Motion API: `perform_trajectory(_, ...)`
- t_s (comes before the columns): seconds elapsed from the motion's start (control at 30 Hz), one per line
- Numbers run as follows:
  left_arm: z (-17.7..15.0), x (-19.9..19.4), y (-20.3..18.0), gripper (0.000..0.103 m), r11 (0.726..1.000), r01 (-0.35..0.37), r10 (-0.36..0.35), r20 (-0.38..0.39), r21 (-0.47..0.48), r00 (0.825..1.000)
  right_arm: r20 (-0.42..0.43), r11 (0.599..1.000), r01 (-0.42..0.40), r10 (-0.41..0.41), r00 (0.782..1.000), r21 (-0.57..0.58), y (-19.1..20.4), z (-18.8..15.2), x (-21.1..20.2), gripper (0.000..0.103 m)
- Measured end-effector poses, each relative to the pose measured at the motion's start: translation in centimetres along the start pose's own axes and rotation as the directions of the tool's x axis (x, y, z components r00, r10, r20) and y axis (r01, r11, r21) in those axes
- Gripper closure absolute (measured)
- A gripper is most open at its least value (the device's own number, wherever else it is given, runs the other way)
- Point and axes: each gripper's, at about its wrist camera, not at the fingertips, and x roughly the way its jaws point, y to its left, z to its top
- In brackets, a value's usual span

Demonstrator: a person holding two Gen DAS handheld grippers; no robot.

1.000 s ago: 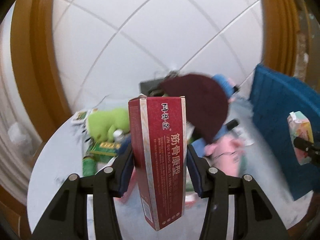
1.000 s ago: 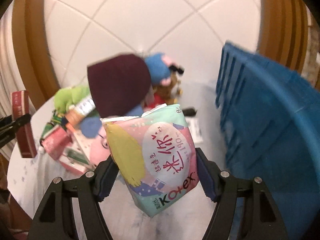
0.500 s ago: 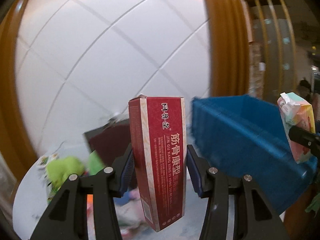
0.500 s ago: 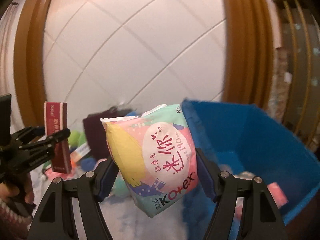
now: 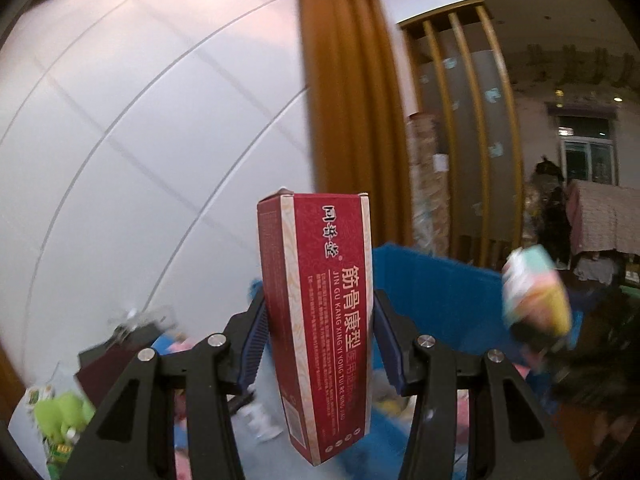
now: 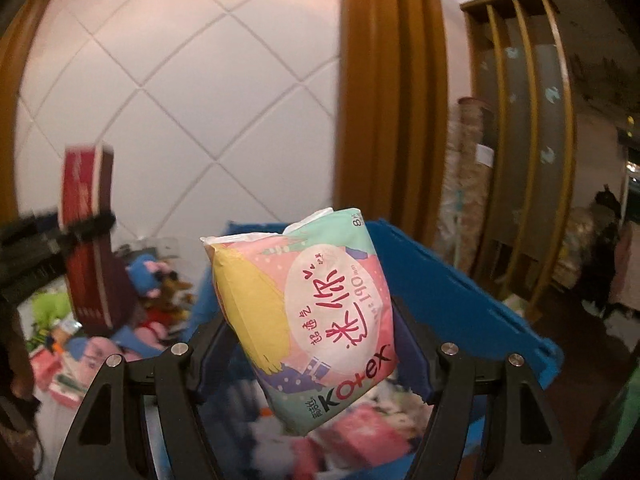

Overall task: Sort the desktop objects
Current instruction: 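Carry the red box and Kotex pack over the crate and release both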

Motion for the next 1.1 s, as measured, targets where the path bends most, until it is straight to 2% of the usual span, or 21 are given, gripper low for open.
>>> perform_trajectory(0.1, 1.2, 1.2, -3.7, 0.054, 0.999, 0.041, -0.041, 0.004, 0.021, 0.999, -0.020, 1.000, 0.013, -0.013, 1.000, 0.007, -2.9, -0.7, 0.9, 0.031)
perform_trajectory(0.2, 1.5, 3.1, -7.0, 0.054, 0.995, 0.083, -0.081, -0.035, 0.051, 0.996, -0.039, 0.999, 0.030, -0.029, 0.999, 0.013, -5.3, -1.5, 1.7, 0.031)
perform_trajectory(0.4, -0.1, 6.2, -11.0, 0.054, 0.984, 0.154, -0.136, -0.177, 0.089, 0.975, -0.077, 0.997, 0.069, -0.067, 0.995, 0.028, -9.9, -2.8, 3.8, 0.031)
perform_trajectory(0.53, -1.1, 7.9, -12.3, 0.054, 0.981, 0.161, -0.129, -0.256, 0.106, 0.958, -0.109, 0.996, 0.081, -0.076, 0.991, 0.038, -11.5, -3.4, 5.3, 0.031)
perform_trajectory(0.6, -1.3, 9.2, -12.8, 0.054, 0.980, 0.173, -0.134, -0.317, 0.096, 0.939, -0.131, 0.996, 0.085, -0.079, 0.988, 0.040, -12.1, -3.8, 6.2, 0.031)
perform_trajectory(0.67, -1.4, 9.6, -12.3, 0.054, 0.982, 0.178, -0.146, -0.346, 0.062, 0.927, -0.147, 0.996, 0.076, -0.069, 0.987, 0.045, -12.4, -4.0, 7.1, 0.031)
perform_trajectory(0.83, -2.1, 10.7, -11.7, 0.054, 0.987, 0.160, -0.137, -0.405, 0.024, 0.904, -0.165, 0.997, 0.068, -0.060, 0.985, 0.044, -12.8, -4.7, 8.7, 0.031)
perform_trajectory(0.93, -2.7, 11.2, -12.2, 0.053, 0.983, 0.180, -0.148, -0.459, 0.026, 0.876, -0.182, 0.997, 0.068, -0.060, 0.981, 0.039, -12.6, -5.1, 9.4, 0.030)
perform_trajectory(0.97, -2.8, 11.2, -12.4, 0.050, 0.983, 0.182, -0.146, -0.468, 0.033, 0.872, -0.169, 0.997, 0.072, -0.065, 0.984, 0.036, -12.7, -5.0, 9.2, 0.030)
perform_trajectory(1.03, -2.8, 11.1, -12.4, 0.040, 0.984, 0.171, -0.131, -0.464, 0.043, 0.876, -0.168, 0.996, 0.080, -0.074, 0.983, 0.031, -12.7, -5.0, 9.3, 0.030)
perform_trajectory(1.1, -2.6, 11.0, -12.4, 0.024, 0.984, 0.173, -0.134, -0.462, 0.044, 0.877, -0.171, 0.996, 0.081, -0.074, 0.982, 0.037, -13.0, -4.9, 9.4, 0.030)
